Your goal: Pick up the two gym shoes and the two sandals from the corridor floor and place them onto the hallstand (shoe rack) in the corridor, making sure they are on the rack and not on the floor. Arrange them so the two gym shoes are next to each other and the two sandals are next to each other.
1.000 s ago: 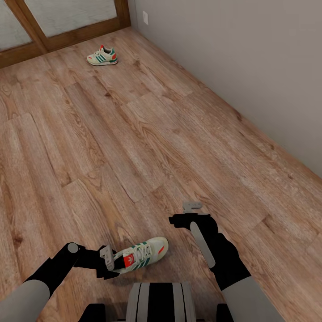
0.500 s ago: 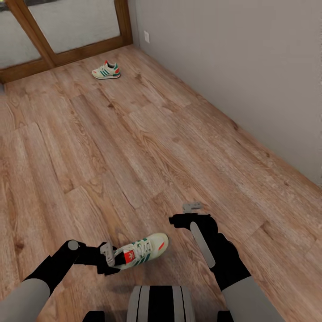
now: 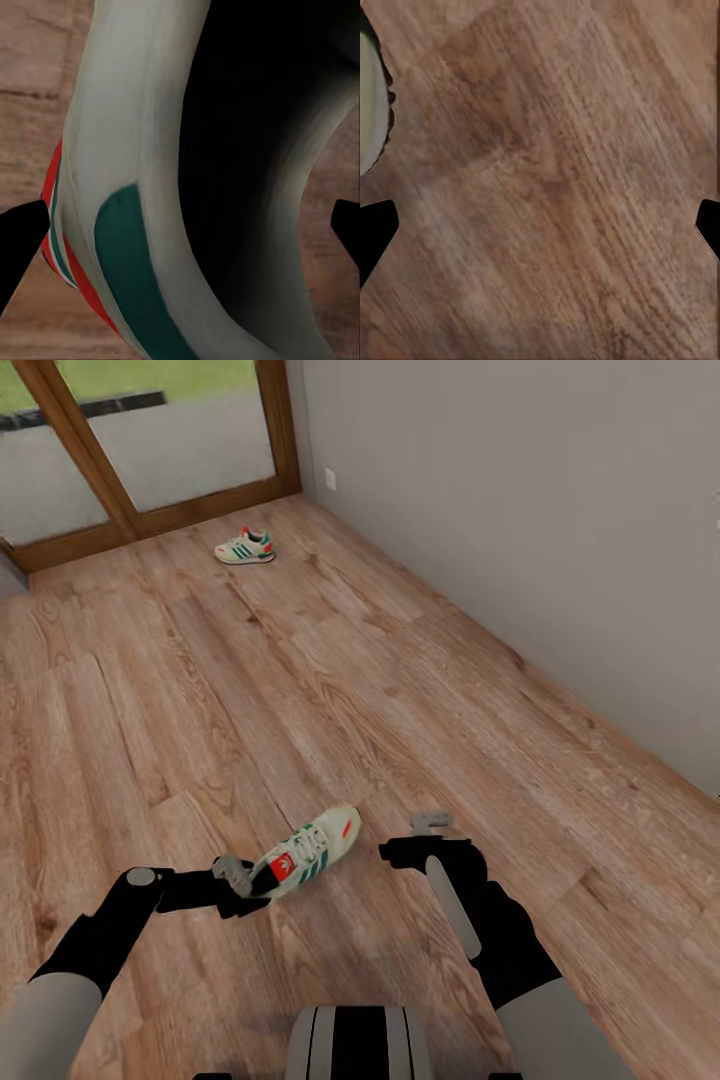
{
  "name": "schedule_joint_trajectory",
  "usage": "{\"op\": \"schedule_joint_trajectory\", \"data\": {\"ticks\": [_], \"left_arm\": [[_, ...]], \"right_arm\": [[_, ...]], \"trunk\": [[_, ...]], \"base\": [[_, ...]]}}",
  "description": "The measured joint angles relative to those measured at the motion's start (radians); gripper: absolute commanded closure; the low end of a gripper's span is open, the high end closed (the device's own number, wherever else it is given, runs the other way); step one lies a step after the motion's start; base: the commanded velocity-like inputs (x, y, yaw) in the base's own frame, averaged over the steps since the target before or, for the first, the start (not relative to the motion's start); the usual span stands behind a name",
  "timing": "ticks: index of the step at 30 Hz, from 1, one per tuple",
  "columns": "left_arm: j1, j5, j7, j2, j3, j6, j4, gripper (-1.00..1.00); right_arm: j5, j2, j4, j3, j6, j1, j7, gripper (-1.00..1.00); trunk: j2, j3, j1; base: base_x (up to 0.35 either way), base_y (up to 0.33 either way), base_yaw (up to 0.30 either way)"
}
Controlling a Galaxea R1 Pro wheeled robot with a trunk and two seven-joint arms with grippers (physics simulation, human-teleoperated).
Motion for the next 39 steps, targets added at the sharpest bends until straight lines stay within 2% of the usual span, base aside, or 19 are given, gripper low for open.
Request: {"op": "schedule_joint_trajectory", "data": {"ticks": [1,3,5,8,11,18,20,22,23,25,26,39], "left_arm": [[0.000,0.028,0.001,0.001,0.033,0.001,-0.003,1.00],[0.000,0.059,0.001,0.001,0.073,0.002,-0.005,1.00],[0.000,0.080,0.002,0.000,0.101,0.003,-0.007,1.00],[0.000,0.094,0.002,0.000,0.114,0.018,-0.009,1.00],[0.000,0.125,0.004,0.000,0.131,0.052,-0.010,1.00],[0.000,0.289,0.007,-0.001,0.211,0.079,-0.010,1.00],[0.000,0.310,0.008,-0.003,0.231,0.078,-0.009,1.00],[0.000,0.323,0.013,-0.004,0.252,0.079,-0.009,1.00],[0.002,0.328,0.102,-0.009,0.269,0.079,-0.006,1.00],[0.003,0.331,0.156,-0.010,0.269,0.080,-0.005,1.00],[0.004,0.328,0.204,-0.014,0.268,0.082,-0.004,1.00],[0.005,0.330,0.209,-0.031,0.270,0.082,-0.005,1.00]], "right_arm": [[0.000,0.000,0.000,0.000,-0.001,0.000,0.001,-1.00],[0.001,0.000,0.000,0.000,-0.003,0.000,0.001,-1.00],[0.001,-0.001,0.000,-0.001,-0.006,0.000,0.002,-1.00],[0.001,-0.002,0.000,0.000,-0.009,0.000,0.003,-1.00],[0.001,-0.005,0.000,0.000,-0.009,0.000,0.003,-1.00],[0.001,-0.006,0.001,0.002,-0.010,0.000,0.003,-1.00],[0.001,-0.006,0.000,0.002,-0.010,0.000,0.004,-1.00],[0.001,-0.005,0.000,0.003,-0.009,0.000,0.004,-1.00],[0.001,-0.005,0.000,0.004,-0.010,0.000,0.005,-1.00],[0.001,-0.005,0.000,0.005,-0.010,0.000,0.005,-1.00],[0.000,-0.005,0.000,0.005,-0.010,0.000,0.005,-1.00],[0.000,-0.006,0.002,0.007,-0.010,0.000,0.003,-1.00]], "trunk": [[0.000,0.004,0.000],[0.001,0.012,-0.001],[0.001,0.019,-0.002],[0.002,0.031,-0.004],[0.003,0.043,-0.005],[0.004,0.070,-0.008],[0.005,0.077,-0.009],[0.005,0.085,-0.010],[0.005,0.089,-0.010],[0.006,0.097,-0.011],[0.006,0.101,-0.012],[0.009,0.161,-0.018]], "base": [[0.000,0.000,0.000],[0.000,0.000,0.000],[0.000,0.000,0.000],[0.000,0.000,0.000],[0.000,0.000,0.000],[0.000,0.000,0.000],[0.000,0.000,0.000],[0.000,0.000,0.000],[0.000,0.000,0.000],[0.000,0.000,0.000],[0.000,0.000,0.000],[0.000,0.000,0.000]]}}
